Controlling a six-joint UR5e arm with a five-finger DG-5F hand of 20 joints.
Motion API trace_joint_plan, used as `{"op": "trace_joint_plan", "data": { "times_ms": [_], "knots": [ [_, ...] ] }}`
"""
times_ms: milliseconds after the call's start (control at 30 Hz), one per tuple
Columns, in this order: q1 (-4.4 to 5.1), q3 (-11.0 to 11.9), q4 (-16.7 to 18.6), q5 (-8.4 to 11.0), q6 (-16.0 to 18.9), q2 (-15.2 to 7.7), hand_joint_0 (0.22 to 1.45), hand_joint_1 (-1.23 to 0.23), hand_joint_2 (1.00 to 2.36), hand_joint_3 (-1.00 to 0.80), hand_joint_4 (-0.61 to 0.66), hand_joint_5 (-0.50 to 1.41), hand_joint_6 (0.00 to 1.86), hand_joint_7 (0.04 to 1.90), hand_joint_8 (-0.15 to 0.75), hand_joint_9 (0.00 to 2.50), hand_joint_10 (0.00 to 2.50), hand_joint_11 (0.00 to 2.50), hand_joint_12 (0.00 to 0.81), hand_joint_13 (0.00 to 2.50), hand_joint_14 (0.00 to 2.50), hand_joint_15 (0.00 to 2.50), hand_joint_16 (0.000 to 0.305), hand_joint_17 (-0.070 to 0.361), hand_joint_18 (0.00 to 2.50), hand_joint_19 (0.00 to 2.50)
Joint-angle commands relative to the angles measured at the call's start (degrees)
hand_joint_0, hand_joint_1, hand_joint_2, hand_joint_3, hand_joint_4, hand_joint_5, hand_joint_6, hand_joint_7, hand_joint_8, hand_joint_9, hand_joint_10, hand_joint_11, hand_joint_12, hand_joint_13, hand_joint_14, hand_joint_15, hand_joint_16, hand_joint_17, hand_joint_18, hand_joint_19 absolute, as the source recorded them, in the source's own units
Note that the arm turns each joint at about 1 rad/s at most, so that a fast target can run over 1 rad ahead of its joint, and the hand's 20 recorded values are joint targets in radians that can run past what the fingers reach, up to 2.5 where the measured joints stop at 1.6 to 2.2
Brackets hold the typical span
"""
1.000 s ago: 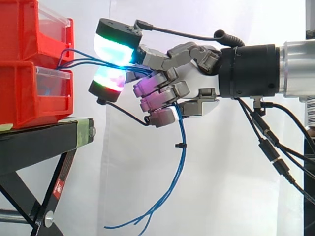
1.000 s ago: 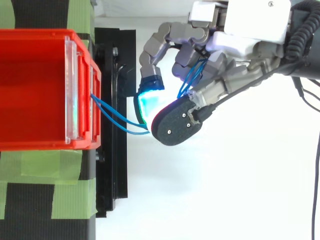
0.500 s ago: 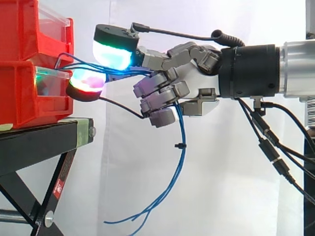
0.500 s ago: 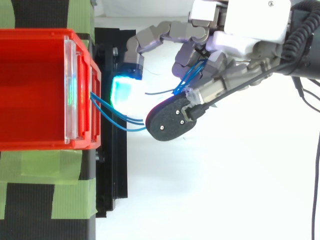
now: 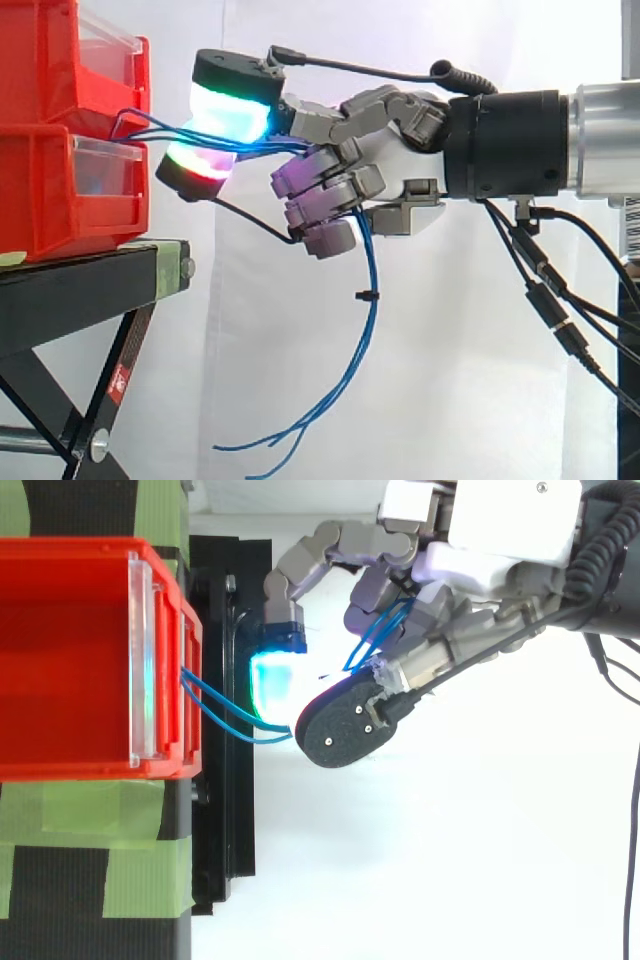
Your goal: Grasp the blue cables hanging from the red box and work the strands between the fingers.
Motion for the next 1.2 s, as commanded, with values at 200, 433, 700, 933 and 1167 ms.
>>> {"op": "trace_joint_plan", "data": {
  "times_ms": [200, 433, 700, 933, 1167],
  "knots": [
    [0.09, 0.00, 0.00, 0.56, 0.00, -0.01, 0.89, -0.78, 1.00, -1.00, 0.11, -0.15, 1.02, 0.91, 0.481, 1.31, 2.50, 2.50, 0.598, 1.75, 2.50, 1.54, 0.228, 0.171, 2.46, 0.84],
    [0.18, 0.00, 0.00, 0.39, -0.44, -0.01, 0.85, -0.77, 1.00, -1.00, 0.12, -0.15, 1.01, 0.91, 0.481, 1.31, 2.50, 2.50, 0.598, 1.75, 2.50, 1.54, 0.228, 0.171, 2.46, 0.84],
    [0.18, 0.00, -0.18, 0.47, -7.21, -0.01, 0.94, -0.75, 1.01, -0.87, 0.13, -0.16, 1.16, 0.88, 0.481, 1.31, 2.50, 2.50, 0.598, 1.75, 2.50, 1.54, 0.228, 0.171, 2.46, 0.84],
    [0.27, 0.00, -0.09, 0.47, -6.77, 0.07, 1.03, -0.73, 1.02, -0.56, 0.13, -0.17, 1.28, 0.85, 0.481, 1.31, 2.50, 2.50, 0.598, 1.75, 2.50, 1.54, 0.228, 0.171, 2.46, 0.84],
    [0.27, 0.00, 0.00, 0.39, -5.71, -0.01, 0.97, -0.61, 1.01, -0.50, 0.13, -0.14, 1.14, 0.87, 0.481, 1.31, 2.50, 2.50, 0.598, 1.75, 2.50, 1.54, 0.228, 0.171, 2.46, 0.84]
  ]
}}
